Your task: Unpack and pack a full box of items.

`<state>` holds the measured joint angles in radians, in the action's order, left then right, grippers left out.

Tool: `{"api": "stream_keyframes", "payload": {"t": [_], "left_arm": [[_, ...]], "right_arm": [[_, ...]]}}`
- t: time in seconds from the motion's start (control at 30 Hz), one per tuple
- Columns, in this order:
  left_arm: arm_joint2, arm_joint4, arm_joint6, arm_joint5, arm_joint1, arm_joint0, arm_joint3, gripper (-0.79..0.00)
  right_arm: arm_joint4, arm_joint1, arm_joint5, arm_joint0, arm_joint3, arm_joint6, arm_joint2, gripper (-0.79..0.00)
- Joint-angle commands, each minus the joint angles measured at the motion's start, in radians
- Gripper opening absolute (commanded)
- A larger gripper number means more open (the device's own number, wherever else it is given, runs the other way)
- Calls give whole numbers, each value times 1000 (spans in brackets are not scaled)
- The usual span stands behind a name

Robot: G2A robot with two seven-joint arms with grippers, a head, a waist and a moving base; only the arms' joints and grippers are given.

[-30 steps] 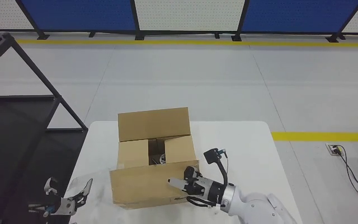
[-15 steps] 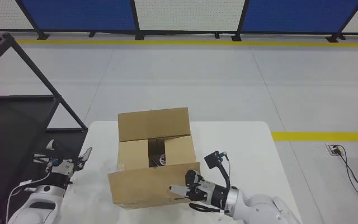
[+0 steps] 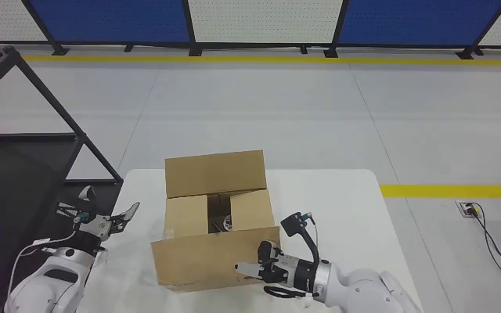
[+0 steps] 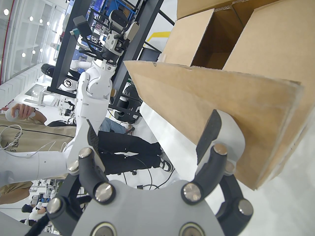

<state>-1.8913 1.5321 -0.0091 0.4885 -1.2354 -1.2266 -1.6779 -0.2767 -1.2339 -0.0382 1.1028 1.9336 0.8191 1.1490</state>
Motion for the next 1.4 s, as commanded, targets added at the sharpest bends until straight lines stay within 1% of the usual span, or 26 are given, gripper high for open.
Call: {"api": "stream_keyframes", "payload": {"t": [0.0, 0.03, 0.13, 0.23, 0.33, 0.43, 0.5, 0.6, 0.87, 1.0, 1.1, 1.2, 1.27, 1.37], "left_arm": [[4, -31, -15, -39, -1, 19, 26, 0], [12, -53, -34, -33, 0, 39, 47, 0], [29, -97, -106, -2, 7, 136, 123, 0], [66, -72, -154, 40, 15, 232, 204, 0], [113, -5, -166, 61, 23, 316, 281, 0], [155, 19, -170, 47, 26, 396, 374, 0], [180, 29, -190, 5, 24, 447, 438, 0], [224, 49, -207, -2, 24, 506, 515, 0], [318, 89, -157, -3, 21, 632, 722, 0], [345, 61, -102, 47, 20, 688, 810, 0], [356, 51, -47, 83, 23, 708, 841, 0], [353, 33, 10, 126, 30, 708, 850, 0], [342, 6, 34, 180, 37, 703, 850, 0], [325, -18, 71, 263, 50, 682, 826, 0]], "right_arm": [[-6, 1, -10, 9, 12, -4, -8, 0], [-8, 1, -8, 11, 17, -6, -10, 0], [-14, 2, 1, 3, 26, 2, -16, 0], [-20, 2, 9, 1, 37, -2, -24, 0], [-23, 3, 14, 10, 49, -17, -27, 0], [-32, 4, 20, 23, 61, -28, -29, 0], [-38, 5, 22, 31, 68, -35, -31, 0], [-39, 7, 18, 44, 78, -44, -28, 0], [-40, 13, 12, 68, 91, -45, -16, 0], [-42, 15, 15, 72, 97, -41, -12, 0], [-35, 15, 35, 69, 96, -44, -11, 0], [-2, 12, 78, 53, 82, -50, -12, 0], [12, 10, 104, 39, 72, -56, -14, 0], [26, 7, 148, 19, 58, -64, -16, 0]]}}
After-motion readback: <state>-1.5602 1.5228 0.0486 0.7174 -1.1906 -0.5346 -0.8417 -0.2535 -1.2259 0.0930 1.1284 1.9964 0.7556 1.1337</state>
